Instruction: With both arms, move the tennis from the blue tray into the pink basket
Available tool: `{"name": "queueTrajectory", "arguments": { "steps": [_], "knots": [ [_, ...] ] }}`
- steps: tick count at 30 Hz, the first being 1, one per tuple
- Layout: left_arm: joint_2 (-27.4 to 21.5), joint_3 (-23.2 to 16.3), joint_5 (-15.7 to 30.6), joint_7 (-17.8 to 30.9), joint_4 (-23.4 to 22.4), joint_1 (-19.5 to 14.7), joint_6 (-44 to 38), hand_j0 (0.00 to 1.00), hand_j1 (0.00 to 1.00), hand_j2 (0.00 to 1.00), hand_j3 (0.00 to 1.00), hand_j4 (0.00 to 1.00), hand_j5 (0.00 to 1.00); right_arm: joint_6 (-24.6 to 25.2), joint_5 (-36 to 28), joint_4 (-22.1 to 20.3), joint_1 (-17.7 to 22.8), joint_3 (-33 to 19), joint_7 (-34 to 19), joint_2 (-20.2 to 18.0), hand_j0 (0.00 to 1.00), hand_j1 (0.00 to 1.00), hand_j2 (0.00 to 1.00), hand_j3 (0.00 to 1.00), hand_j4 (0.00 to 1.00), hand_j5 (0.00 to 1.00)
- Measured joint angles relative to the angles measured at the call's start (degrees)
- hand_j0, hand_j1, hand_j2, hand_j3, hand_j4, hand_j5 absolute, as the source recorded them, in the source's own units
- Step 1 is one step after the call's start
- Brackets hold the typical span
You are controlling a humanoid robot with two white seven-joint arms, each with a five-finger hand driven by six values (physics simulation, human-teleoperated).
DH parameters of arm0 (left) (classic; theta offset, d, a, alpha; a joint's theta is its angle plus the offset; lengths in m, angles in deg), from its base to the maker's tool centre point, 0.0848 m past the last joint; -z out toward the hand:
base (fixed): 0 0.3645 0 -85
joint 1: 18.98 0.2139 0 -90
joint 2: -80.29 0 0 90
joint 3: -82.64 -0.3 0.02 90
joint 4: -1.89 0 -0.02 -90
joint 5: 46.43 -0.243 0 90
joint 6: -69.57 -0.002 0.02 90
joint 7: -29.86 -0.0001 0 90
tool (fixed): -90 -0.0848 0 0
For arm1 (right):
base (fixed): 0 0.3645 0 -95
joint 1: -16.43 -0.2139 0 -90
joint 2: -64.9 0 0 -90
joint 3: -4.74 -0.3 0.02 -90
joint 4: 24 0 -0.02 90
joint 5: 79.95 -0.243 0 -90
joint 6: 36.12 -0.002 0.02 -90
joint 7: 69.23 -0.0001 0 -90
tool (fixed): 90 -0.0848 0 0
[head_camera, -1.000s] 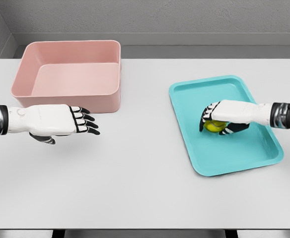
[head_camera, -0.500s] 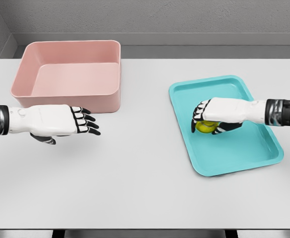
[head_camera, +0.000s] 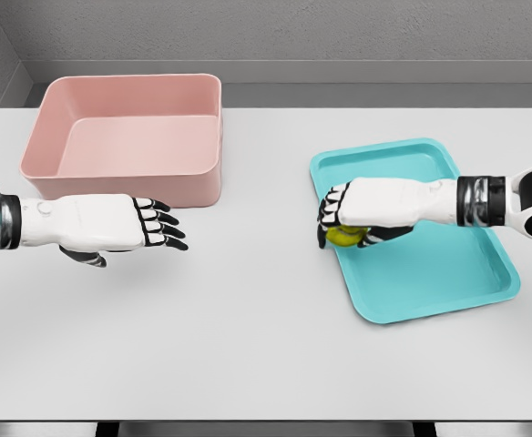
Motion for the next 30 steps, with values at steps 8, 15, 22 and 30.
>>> {"name": "queueTrajectory", "arguments": {
  "steps": [8,15,22,30],
  "knots": [
    [0.0,0.0,0.0,0.0,0.0,0.1,0.0,1.0,1.0,1.0,1.0,1.0,1.0,0.0,0.0,-0.1,-0.3,0.1,-1.8,4.9,0.54,0.54,0.54,0.54,0.54,0.54],
    [-0.2,0.0,-0.1,0.0,0.0,-0.1,0.0,1.0,1.0,1.0,1.0,1.0,1.0,0.0,0.0,1.2,-0.3,0.6,-2.1,9.3,0.55,0.55,0.55,0.55,0.55,0.55],
    [-0.5,0.0,0.2,0.0,0.0,-0.7,0.0,1.0,1.0,1.0,1.0,1.0,1.0,0.0,0.1,4.4,-0.4,2.1,-2.1,13.7,0.56,0.56,0.56,0.56,0.56,0.56],
    [-1.2,-0.9,2.1,-3.8,0.0,-0.4,0.0,1.0,1.0,1.0,1.0,1.0,1.0,0.0,0.2,8.4,-0.5,3.9,-2.1,17.5,0.55,0.55,0.55,0.55,0.55,0.55]
  ]
}}
